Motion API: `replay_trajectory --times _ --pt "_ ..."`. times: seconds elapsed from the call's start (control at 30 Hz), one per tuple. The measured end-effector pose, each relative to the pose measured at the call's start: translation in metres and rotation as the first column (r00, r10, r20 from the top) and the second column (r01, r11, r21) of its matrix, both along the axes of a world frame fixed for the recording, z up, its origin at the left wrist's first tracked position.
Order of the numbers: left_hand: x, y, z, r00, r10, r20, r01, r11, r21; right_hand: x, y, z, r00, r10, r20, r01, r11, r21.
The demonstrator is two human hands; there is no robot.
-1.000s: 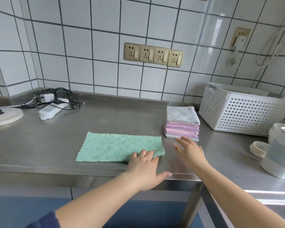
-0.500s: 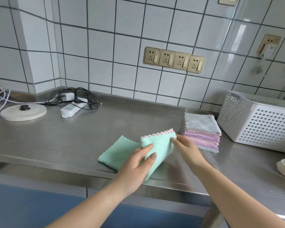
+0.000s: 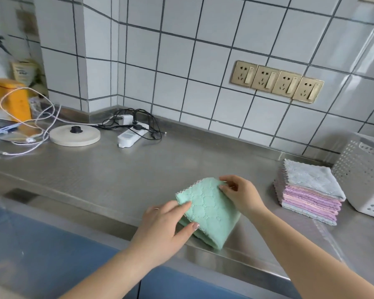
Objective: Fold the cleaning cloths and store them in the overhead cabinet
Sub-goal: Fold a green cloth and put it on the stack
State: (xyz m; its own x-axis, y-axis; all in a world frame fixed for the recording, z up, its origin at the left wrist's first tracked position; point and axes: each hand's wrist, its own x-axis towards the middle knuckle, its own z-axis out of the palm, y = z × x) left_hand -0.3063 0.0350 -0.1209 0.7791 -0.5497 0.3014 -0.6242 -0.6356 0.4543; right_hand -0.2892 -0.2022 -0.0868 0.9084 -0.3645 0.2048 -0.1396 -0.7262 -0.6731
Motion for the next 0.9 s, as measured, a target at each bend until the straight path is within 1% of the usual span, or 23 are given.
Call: replay_trajectory --times 0.07,0.17,0.2,0.47,0.7,0.83,0.9 --pt "0.006 0.003 -0.004 0.998 0.027 0.053 -0.027 1.0 0.0 0.005 0.002 -0.002 1.0 0.004 -0.016 -0.004 0.999 -0.038" --pt "0.016 0.006 -0.015 0.977 0.063 0.205 -0.068 0.997 0.02 0.011 0.006 -0.01 0.993 0.014 -0.115 -0.027 0.993 -0.118" --pt "0.019 0.007 -0.019 0.971 0.075 0.226 -0.081 0.997 0.019 0.013 0.006 -0.013 0.991 0.012 -0.134 -0.031 0.99 -0.138" --pt "0.03 0.009 -0.022 0.969 0.133 0.21 -0.113 0.988 -0.104 0.02 0.003 -0.011 0.979 -0.037 -0.203 0.004 0.987 -0.162" --pt "0.035 0.005 -0.02 0.979 0.074 0.192 -0.055 0.993 -0.101 0.022 0.007 -0.012 0.986 -0.023 -0.163 -0.016 0.973 -0.231" --pt "0.036 0.004 -0.024 0.977 0.073 0.202 -0.054 0.994 -0.099 0.019 0.009 -0.011 0.998 0.055 0.026 -0.044 0.945 -0.324" --pt "0.036 0.004 -0.025 0.975 0.078 0.207 -0.06 0.994 -0.093 0.017 0.01 -0.012 0.996 0.09 0.027 -0.075 0.934 -0.35"
